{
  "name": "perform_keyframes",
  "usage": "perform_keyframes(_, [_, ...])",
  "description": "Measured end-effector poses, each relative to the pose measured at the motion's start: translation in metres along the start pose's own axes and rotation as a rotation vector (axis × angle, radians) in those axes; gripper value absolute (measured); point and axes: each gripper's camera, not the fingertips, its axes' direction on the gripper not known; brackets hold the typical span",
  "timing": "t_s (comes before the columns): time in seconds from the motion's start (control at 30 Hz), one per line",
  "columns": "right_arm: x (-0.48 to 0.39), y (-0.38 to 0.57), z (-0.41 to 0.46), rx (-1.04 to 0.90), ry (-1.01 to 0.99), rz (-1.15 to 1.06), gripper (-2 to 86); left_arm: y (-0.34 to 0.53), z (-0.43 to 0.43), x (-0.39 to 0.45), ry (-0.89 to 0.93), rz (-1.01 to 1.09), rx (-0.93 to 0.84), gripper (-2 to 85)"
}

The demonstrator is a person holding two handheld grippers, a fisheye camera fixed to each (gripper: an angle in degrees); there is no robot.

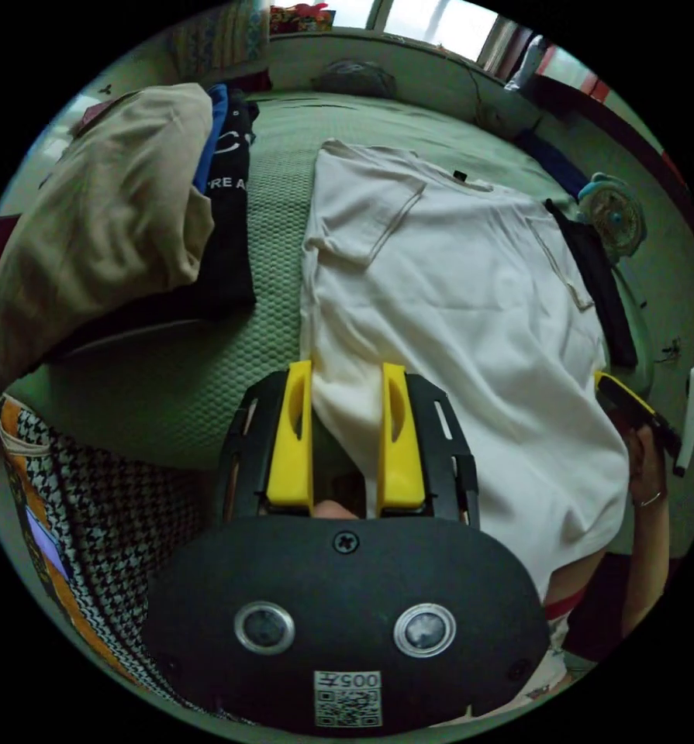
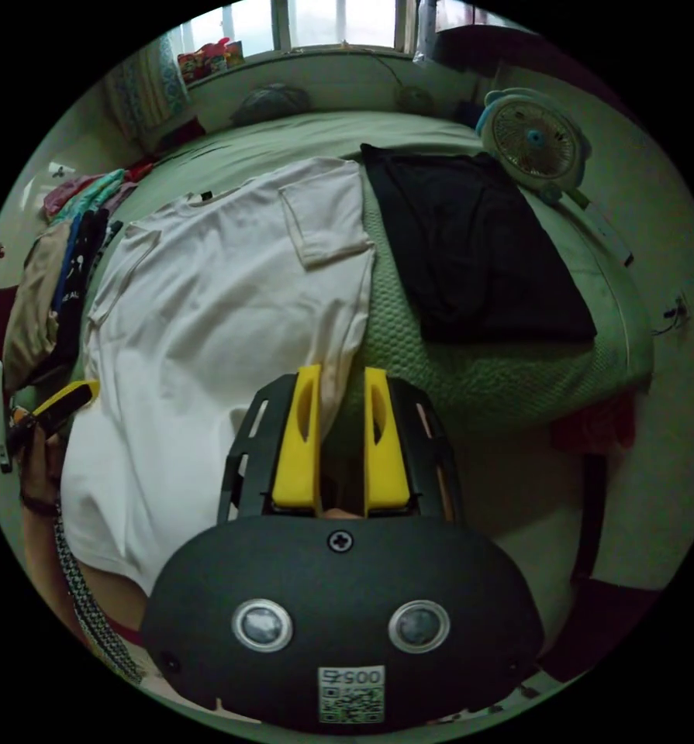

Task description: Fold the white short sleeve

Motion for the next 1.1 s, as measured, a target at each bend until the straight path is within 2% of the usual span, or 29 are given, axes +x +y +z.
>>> perform_keyframes(0.2, [0.004, 0.035, -0.005, 0.036, 0.085, -0.029, 3.4, 0.009, -0.017, -0.004, 0.029, -0.015, -0.033, 12.6])
perform_keyframes(0.37, [0.026, 0.059, -0.021, 0.053, -0.009, -0.040, -1.2, 0.021, -0.038, -0.005, 0.101, 0.028, -0.041, 4.7])
perform_keyframes(0.5, [0.049, 0.060, -0.042, 0.094, -0.069, -0.039, -1.5, 0.028, -0.070, -0.010, 0.123, 0.049, 0.033, 1.8])
perform_keyframes(0.6, [0.067, 0.046, -0.065, 0.157, -0.078, -0.016, -1.5, 0.022, -0.104, -0.014, 0.139, 0.065, 0.120, 1.6])
perform_keyframes(0.73, [0.075, 0.014, -0.087, 0.232, -0.029, -0.031, -1.5, -0.002, -0.138, -0.019, 0.052, 0.053, 0.193, 2.3])
perform_keyframes(0.87, [0.079, 0.002, -0.084, 0.188, 0.033, -0.013, -0.9, -0.015, -0.146, -0.029, 0.071, -0.004, 0.185, 4.3])
perform_keyframes(1.1, [0.103, 0.089, -0.095, 0.162, 0.014, -0.111, 1.4, 0.047, -0.172, -0.040, 0.068, 0.036, 0.126, 6.0])
